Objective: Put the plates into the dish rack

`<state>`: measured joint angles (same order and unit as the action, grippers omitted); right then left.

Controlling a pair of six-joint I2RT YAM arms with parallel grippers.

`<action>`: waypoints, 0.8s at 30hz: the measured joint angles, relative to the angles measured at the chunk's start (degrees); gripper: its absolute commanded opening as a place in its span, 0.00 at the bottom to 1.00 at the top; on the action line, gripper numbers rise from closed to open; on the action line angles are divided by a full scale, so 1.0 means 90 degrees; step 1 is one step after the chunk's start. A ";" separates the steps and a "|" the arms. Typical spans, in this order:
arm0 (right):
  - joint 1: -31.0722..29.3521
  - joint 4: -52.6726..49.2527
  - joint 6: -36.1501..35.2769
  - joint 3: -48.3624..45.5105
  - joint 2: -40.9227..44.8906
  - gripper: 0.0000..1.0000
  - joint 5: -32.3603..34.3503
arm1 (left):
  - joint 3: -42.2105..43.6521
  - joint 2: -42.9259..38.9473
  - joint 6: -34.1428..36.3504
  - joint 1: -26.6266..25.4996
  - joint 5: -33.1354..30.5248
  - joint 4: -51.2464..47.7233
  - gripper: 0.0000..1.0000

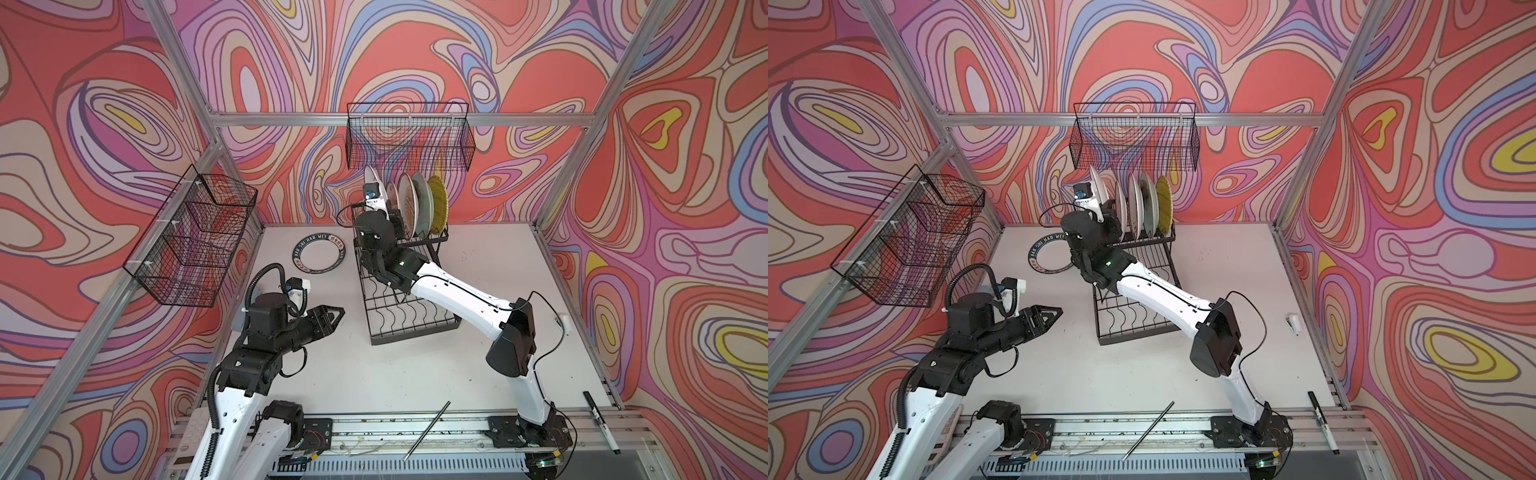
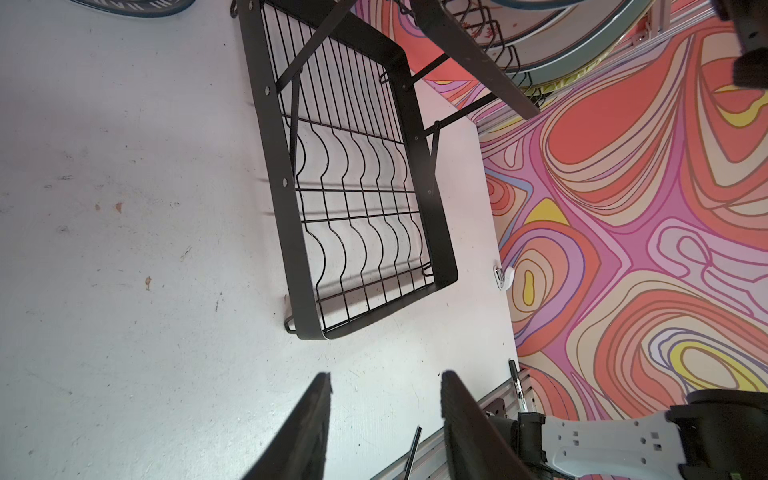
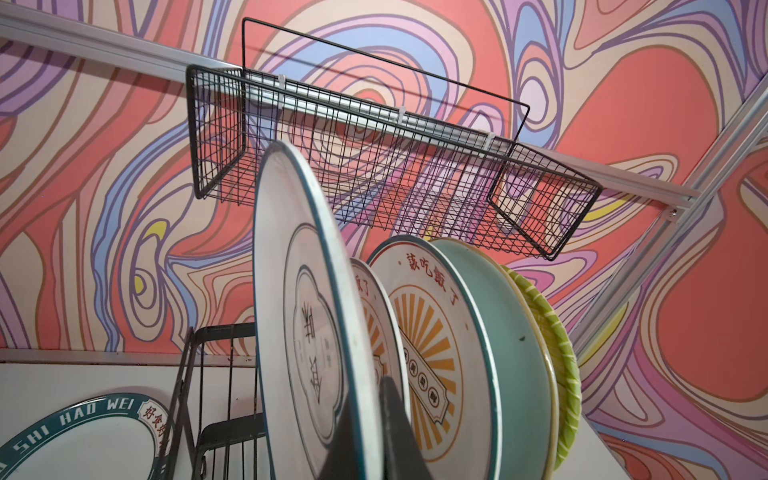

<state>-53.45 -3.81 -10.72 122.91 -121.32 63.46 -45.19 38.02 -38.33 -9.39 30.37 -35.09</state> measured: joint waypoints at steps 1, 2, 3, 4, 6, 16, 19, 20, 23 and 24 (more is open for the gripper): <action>0.0012 -0.0012 0.0015 0.0012 -0.0012 0.00 0.0000 | 0.0000 0.0000 0.0007 0.0000 0.0000 0.0000 0.46; 0.0022 -0.0027 0.0034 0.0017 -0.0022 0.00 0.0000 | 0.0000 0.0000 0.0022 0.0000 0.0000 0.0000 0.46; 0.0032 -0.0056 0.0063 0.0027 -0.0034 0.00 0.0000 | 0.0000 0.0010 0.0024 0.0000 0.0002 0.0000 0.46; 0.0046 -0.0078 0.0092 0.0034 -0.0044 0.00 -0.0005 | 0.0000 0.0017 0.0024 0.0000 0.0000 0.0000 0.46; 0.0058 -0.0121 0.0151 0.0041 -0.0049 0.00 -0.0007 | 0.0000 0.0034 0.0027 0.0000 0.0000 0.0000 0.46; 0.0112 -0.0423 0.0432 0.0272 -0.0112 0.00 -0.0051 | 0.0000 0.0049 0.0046 0.0000 0.0000 0.0000 0.46; 0.0114 -0.0495 0.0488 0.0362 -0.0177 0.00 -0.0058 | 0.0000 0.0061 0.0056 0.0000 0.0000 0.0000 0.46; 0.0114 -0.0520 0.0495 0.0396 -0.0202 0.00 -0.0056 | 0.0000 0.0070 0.0066 0.0000 0.0000 0.0000 0.46; 0.0114 -0.0563 0.0559 0.0425 -0.0262 0.00 -0.0063 | 0.0007 0.0078 0.0073 0.0000 0.0000 0.0000 0.46; 0.0114 -0.0607 0.0590 0.0427 -0.0287 0.00 -0.0066 | 0.0012 0.0083 0.0073 0.0000 -0.0002 -0.0002 0.46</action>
<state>-52.42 -9.28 -5.41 126.76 -123.90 62.87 -45.08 38.76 -37.67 -9.39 30.35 -35.11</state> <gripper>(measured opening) 0.064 0.464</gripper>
